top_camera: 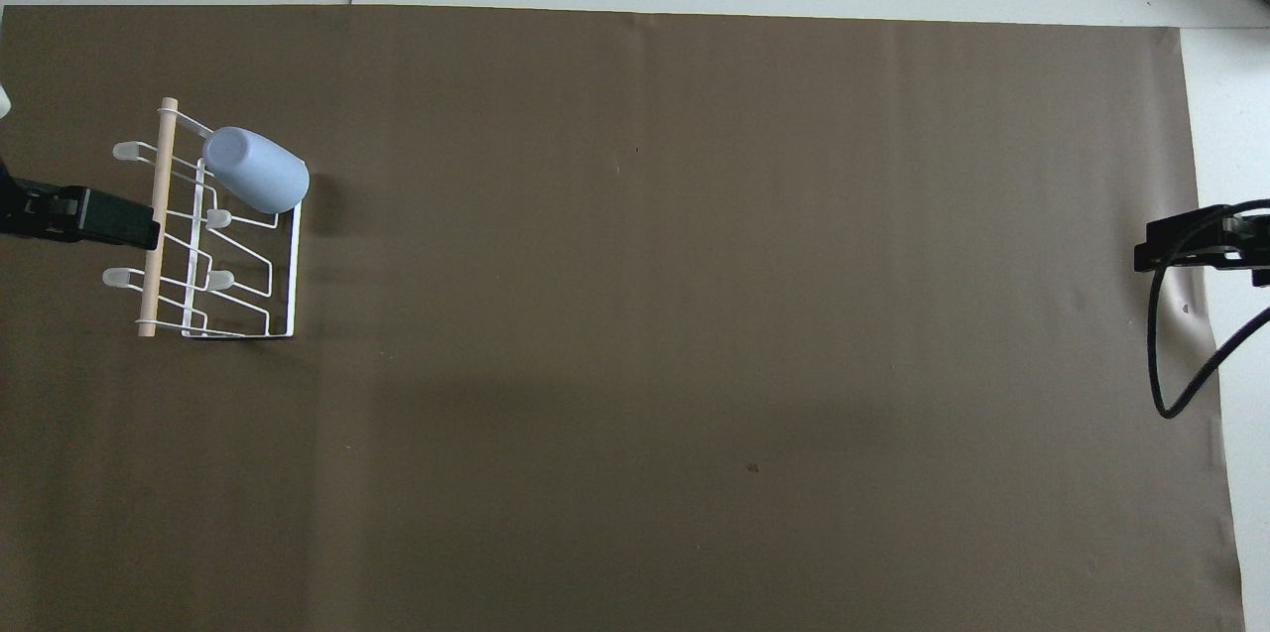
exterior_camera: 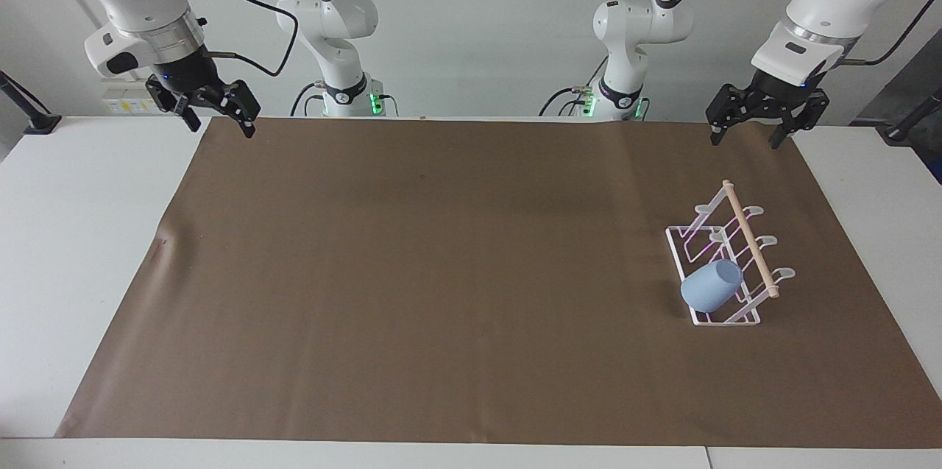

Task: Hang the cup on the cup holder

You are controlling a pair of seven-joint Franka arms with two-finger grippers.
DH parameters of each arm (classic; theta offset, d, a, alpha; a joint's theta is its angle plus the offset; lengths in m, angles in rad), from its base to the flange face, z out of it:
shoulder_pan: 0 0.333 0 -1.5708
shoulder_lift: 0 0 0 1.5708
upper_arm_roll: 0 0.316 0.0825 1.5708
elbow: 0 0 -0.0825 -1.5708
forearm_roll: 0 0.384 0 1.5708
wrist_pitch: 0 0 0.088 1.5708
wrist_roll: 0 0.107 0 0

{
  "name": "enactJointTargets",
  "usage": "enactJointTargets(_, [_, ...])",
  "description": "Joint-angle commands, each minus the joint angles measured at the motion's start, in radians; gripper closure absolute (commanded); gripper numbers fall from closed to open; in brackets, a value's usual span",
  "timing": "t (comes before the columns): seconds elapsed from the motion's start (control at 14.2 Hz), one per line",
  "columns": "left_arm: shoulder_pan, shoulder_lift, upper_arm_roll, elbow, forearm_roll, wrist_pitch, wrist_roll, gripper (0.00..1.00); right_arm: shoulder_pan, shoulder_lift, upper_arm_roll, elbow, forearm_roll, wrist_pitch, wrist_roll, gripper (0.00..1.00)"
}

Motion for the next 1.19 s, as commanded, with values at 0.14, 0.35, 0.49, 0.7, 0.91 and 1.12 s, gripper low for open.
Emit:
enactJointTargets(0.14, [-0.003,0.011,0.017,0.031,-0.029,-0.098,0.021,0.0,-0.014,0.004,0.006,0.036,0.018,-0.019,-0.025,0.0])
enactJointTargets(0.35, [-0.003,0.011,0.011,0.032,-0.036,-0.113,0.018,0.0,-0.009,-0.001,0.006,0.027,0.018,-0.014,-0.022,0.0])
enactJointTargets(0.49, [0.0,0.011,0.005,0.058,-0.034,-0.116,0.018,0.0,-0.009,-0.002,0.006,0.023,0.018,-0.014,-0.022,0.0])
enactJointTargets(0.7, [0.009,0.013,0.005,0.061,-0.036,-0.118,0.02,0.0,-0.009,-0.004,0.008,0.02,0.018,-0.013,-0.022,0.0])
enactJointTargets(0.91, [0.01,0.013,0.008,0.063,-0.039,-0.13,0.021,0.0,-0.007,-0.006,0.008,0.017,0.018,-0.014,-0.023,0.0])
enactJointTargets(1.12, [0.007,0.014,0.0,0.064,-0.043,-0.15,0.021,0.0,-0.007,-0.007,0.008,0.011,0.018,-0.013,-0.023,0.0])
